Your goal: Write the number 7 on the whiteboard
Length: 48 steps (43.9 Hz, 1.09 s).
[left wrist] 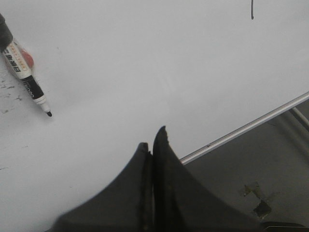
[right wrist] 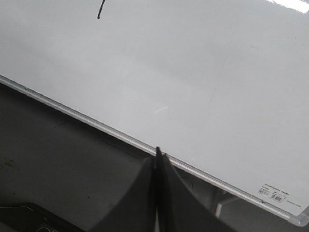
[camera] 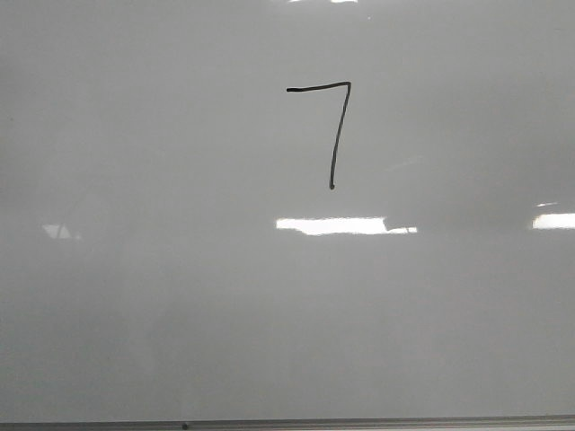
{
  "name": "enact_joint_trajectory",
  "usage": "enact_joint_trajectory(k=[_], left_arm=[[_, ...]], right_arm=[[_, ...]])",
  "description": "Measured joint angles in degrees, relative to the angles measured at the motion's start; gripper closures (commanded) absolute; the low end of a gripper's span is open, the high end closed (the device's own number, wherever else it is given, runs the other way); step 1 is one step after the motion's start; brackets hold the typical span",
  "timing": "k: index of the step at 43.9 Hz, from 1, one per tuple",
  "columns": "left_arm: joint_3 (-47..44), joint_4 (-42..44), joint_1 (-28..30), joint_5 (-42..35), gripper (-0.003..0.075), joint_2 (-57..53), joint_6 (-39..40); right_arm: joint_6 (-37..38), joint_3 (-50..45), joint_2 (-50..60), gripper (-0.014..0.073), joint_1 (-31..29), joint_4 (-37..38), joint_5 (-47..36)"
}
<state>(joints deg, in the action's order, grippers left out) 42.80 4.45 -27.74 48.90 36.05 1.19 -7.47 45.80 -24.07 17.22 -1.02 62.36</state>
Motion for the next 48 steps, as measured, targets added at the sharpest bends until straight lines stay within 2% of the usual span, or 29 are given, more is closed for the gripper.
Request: enact_joint_trajectory(k=[10,15,23,33,41,48], left_arm=[[-0.44,-0.11,-0.12,-0.1,0.0741,-1.13,-0.09],[-2.84,-0.91,3.67,-1.43,0.0741,-5.56,-0.09],[-14.73,-4.45,14.01,-14.57,0.0741,-16.63,-0.09],[-33.48,-4.45,25.61,-32.14,0.0741,-30.66,-0.09],[-42.75,-4.45,29.78,-41.22,0.0741,-36.27,-0.09],[-43.26,-2.41,30.53,-46.43,0.0741,-36.42,-0.47]], right_arm=[[0.0,0.0,0.0,0.0662,0.0,0.0,0.09],[0.0,0.0,0.0,0.0662,0.0,-0.03,0.12],[0.0,0.0,0.0,0.0662,0.0,-0.03,0.12],[0.0,0.0,0.0,0.0662,0.0,-0.03,0.22],[0.0,0.0,0.0,0.0662,0.0,-0.03,0.22],[0.0,0.0,0.0,0.0662,0.0,-0.13,0.22]])
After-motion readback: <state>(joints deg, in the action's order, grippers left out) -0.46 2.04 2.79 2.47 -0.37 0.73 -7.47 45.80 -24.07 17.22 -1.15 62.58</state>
